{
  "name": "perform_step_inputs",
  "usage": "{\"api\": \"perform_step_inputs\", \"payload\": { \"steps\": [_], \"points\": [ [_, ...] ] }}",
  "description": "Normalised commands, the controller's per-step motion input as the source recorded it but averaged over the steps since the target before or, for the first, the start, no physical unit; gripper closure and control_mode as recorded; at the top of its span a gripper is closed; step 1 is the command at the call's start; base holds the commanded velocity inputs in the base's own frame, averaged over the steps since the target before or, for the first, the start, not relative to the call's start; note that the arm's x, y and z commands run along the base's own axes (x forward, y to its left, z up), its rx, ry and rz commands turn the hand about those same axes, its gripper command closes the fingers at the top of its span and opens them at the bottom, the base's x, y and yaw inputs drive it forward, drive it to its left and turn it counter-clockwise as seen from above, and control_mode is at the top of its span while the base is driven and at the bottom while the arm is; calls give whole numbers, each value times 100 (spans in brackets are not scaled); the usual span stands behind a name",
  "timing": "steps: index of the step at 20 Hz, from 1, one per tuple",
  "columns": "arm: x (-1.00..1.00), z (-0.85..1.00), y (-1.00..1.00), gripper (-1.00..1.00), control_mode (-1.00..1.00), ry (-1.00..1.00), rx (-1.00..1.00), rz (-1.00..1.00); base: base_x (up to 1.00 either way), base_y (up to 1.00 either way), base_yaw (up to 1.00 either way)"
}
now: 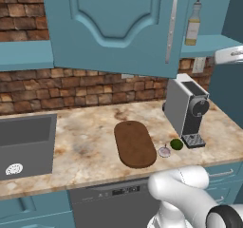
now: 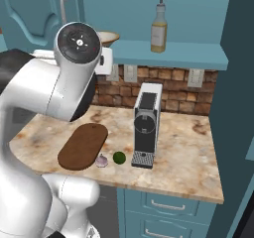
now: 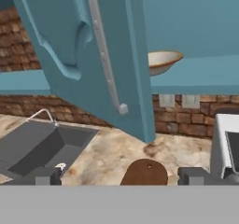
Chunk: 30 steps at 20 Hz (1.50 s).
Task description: Open the cabinet. Place the bowl and condiment on the counter. Then place the lime and garlic on the cutting board.
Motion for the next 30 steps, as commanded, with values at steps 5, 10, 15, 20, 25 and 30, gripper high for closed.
{"api": "perform_step_inputs", "payload": {
  "steps": [5,10,15,20,25,30],
  "points": [
    [19,-9,-2,-100,-100,0,10,18,0,0,0],
    [31,-4,-8,-100,-100,1,13,18,0,0,0],
    [47,0,-4,-100,-100,3,13,18,0,0,0],
    [60,-1,-12,-100,-100,1,12,17,0,0,0],
    [55,-2,-14,-100,-100,0,5,4,0,0,0],
    [57,0,-4,-100,-100,0,4,1,0,0,0]
  ]
}}
